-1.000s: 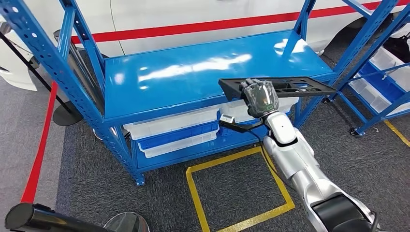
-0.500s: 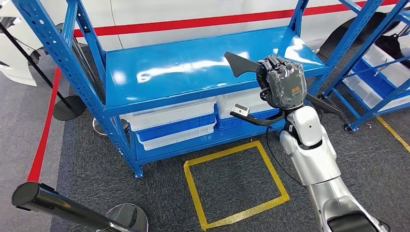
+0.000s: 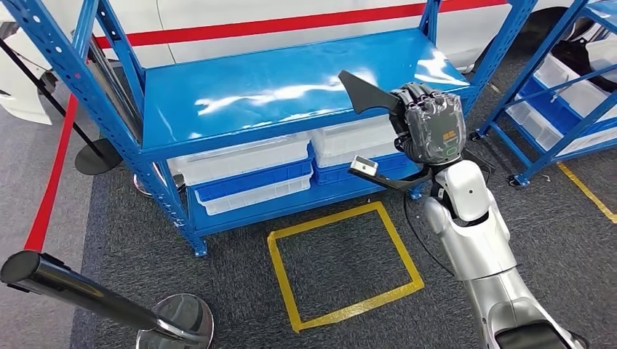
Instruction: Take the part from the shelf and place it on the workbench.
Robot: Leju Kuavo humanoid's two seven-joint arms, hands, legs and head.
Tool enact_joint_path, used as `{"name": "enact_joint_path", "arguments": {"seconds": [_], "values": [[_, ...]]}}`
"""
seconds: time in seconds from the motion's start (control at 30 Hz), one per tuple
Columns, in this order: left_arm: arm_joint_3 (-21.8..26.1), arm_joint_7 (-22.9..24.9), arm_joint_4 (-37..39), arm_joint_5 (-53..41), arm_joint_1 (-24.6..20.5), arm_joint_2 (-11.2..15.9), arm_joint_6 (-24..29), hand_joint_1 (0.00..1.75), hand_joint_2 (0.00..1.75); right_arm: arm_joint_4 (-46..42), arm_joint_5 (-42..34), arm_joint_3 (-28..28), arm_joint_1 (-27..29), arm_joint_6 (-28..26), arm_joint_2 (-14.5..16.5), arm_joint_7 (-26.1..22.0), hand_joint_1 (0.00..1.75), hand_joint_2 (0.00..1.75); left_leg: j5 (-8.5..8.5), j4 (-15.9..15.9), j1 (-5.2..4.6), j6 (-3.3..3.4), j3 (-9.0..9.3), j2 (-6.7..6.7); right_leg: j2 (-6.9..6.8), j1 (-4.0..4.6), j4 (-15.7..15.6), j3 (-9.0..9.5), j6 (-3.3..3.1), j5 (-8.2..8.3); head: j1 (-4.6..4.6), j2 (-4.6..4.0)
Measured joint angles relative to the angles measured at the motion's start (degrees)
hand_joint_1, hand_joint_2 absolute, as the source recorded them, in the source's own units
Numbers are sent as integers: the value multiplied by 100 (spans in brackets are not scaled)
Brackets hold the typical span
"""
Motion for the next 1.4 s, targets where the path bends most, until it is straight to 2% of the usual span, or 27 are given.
{"name": "enact_joint_path", "arguments": {"seconds": [0.03, 0.13, 0.2, 0.27, 0.3, 0.33, 0.37, 0.4, 0.47, 0.53, 0.6, 0.67, 0.73, 0.8, 0.83, 0.87, 0.9, 0.93, 1.0, 1.07, 1.13, 1.17, 1.23, 1.3, 1.33, 1.37, 1.4], "values": [[0, -1, 0, -1, -2, 5, -2, 0, 175, -2, 0, -2, 1, -1, -1, 0, 175, 175, -2, -180, -20, 27, 88, 0, -5, -10, -9, -11, 29, 38, 0, 0], [-3, -7, 0, -3, -10, -4, -12, 0, 175, -1, 5, -4, 18, -7, -7, -10, 175, 175, 144, -339, -22, 60, 81, 14, -8, -40, -39, -32, 139, 97, 1, -1], [-7, -13, 0, -5, -14, -9, -16, 0, 175, 1, 10, -12, 29, -10, -15, -20, 175, 175, 292, -430, 9, 110, 35, 38, -3, -48, 195, -123, 201, -199, 2, -1], [-9, -20, 0, -7, -8, -7, -20, 0, 175, 2, 12, -24, 50, -12, -19, -22, 175, 175, 402, -434, 13, 131, -93, 52, -4, -88, 855, -320, 264, -727, 3, -1], [-10, -23, 0, -7, -5, -6, -21, 0, 175, 3, 13, -29, 67, -13, -19, -22, 175, 175, 451, -420, 14, 125, -169, 54, -5, -113, 1205, -403, 299, -903, 3, -1], [-12, -26, 0, -8, -4, -8, -24, 0, 175, 5, 14, -31, 85, -13, -19, -24, 175, 175, 494, -398, 20, 113, -247, 55, -5, -139, 1428, -421, 333, -957, 2, -1], [-15, -27, 0, -8, -4, -11, -26, 0, 175, 6, 14, -31, 97, -13, -19, -26, 175, 175, 528, -365, 31, 94, -326, 55, -7, -163, 1453, -343, 365, -893, 2, 0], [-19, -28, 0, -8, -5, -15, -28, 0, 175, 7, 12, -31, 101, -5, -19, -27, 175, 175, 555, -316, 49, 71, -407, 55, -10, -189, 1255, -152, 397, -753, 2, 0], [-25, -27, 0, 0, -6, -19, -29, 0, 175, 5, 1, -31, 96, 46, -18, -25, 175, 175, 586, -193, 76, 12, -556, 52, -14, -220, 503, 380, 444, -568, 4, 0], [-28, -21, 0, 11, -9, -18, -27, 0, 175, -1, -8, -28, 105, 119, -15, -6, 175, 175, 626, -111, 73, -64, -649, 43, 0, -200, 40, 652, 389, -564, 3, 0], [-33, -12, 1, 22, -5, -20, -24, 0, 175, -3, -4, -20, 119, 177, -9, 29, 175, 175, 697, -108, 65, -156, -694, 33, 11, -174, 13, 609, 264, -535, 1, 0], [-38, -4, 2, 33, 0, -18, -18, 0, 175, -3, 5, -4, 116, 218, -1, 66, 175, 175, 602, -21, 75, -233, -778, 23, -12, -186, -12, 524, 131, -439, -1, -1], [-43, -1, 3, 45, 1, -18, -13, 0, 175, -6, 13, 10, 115, 239, 7, 95, 175, 175, 151, 433, 89, -272, -964, 15, -31, -193, -31, 402, 25, -317, -2, -1], [-48, 0, 2, 59, -5, -20, -12, 0, 175, -8, 15, 18, 117, 265, 13, 113, 175, 175, -335, 1161, 97, -293, -1171, 12, -32, -178, -24, 254, -6, -204, -3, -1], [-52, 0, 2, 66, -10, -21, -11, 0, 175, -8, 15, 21, 119, 284, 17, 122, 175, 175, -431, 1419, 99, -297, -1199, 11, -27, -170, -18, 178, -4, -148, -3, -1], [-58, 1, 2, 72, -14, -21, -10, 0, 175, -8, 15, 25, 121, 302, 21, 133, 175, 175, -416, 1507, 101, -292, -1138, 8, -11, -164, -12, 103, 6, -94, -3, 0], [-66, 1, 2, 76, -16, -20, -9, 0, 175, -9, 14, 28, 124, 322, 24, 144, 175, 175, -305, 1370, 101, -273, -967, -3, 15, -160, -5, 33, 22, -42, -3, 0], [-74, 2, 2, 81, -18, -20, -7, 0, 175, -11, 10, 31, 126, 342, 26, 155, 175, 175, -164, 1058, 99, -241, -707, -44, 47, -158, 1, -29, 41, 8, -3, 0], [-88, 3, 2, 92, -17, -4, -1, 0, 175, -21, 1, 35, 125, 385, 31, 175, 175, 175, -31, 236, 92, -155, -115, -267, 102, -162, 12, -118, 94, 103, -2, 0], [-100, 3, 3, 99, -16, 6, 3, 0, 175, -31, -4, 41, 122, 414, 39, 195, 175, 175, -32, -190, 63, -114, 159, -410, 162, -178, -7, -149, 174, 203, 0, -1], [-111, 4, 3, 99, -24, -5, 3, 0, 175, -35, -4, 47, 126, 421, 44, 203, 175, 175, 48, -251, 53, -82, 142, -313, 248, -196, -50, -163, 260, 297, -1, -1], [-115, 5, 2, 99, -30, -10, 3, 0, 175, -38, -4, 49, 127, 421, 42, 204, 175, 175, 103, -282, 65, -41, 121, -244, 252, -193, -27, -195, 288, 259, 4, -1], [-119, 7, 2, 99, -31, -18, 3, 0, 175, -40, -4, 50, 124, 424, 37, 208, 175, 175, 241, -340, 94, 52, 33, -93, 168, -189, 298, -340, 323, -113, 14, -2], [-119, 7, 2, 99, -33, -14, 3, 0, 175, -41, -4, 51, 124, 427, 35, 210, 175, 175, 347, -325, 72, 95, -114, 43, 61, -188, 1000, -536, 364, -642, 18, -1], [-120, 7, 2, 99, -32, -14, 3, 0, 175, -40, -4, 51, 130, 427, 36, 210, 175, 175, 392, -305, 64, 92, -198, 112, 38, -193, 1330, -587, 387, -768, 18, 0], [-122, 8, 2, 99, -33, -14, 3, 0, 175, -39, -4, 52, 135, 428, 36, 210, 175, 175, 431, -278, 58, 85, -283, 179, 24, -197, 1517, -564, 407, -762, 18, 0], [-124, 8, 2, 99, -34, -15, 3, 0, 175, -38, -4, 53, 137, 430, 36, 210, 175, 175, 465, -244, 57, 73, -368, 244, 4, -199, 1502, -439, 421, -650, 18, 0]]}}
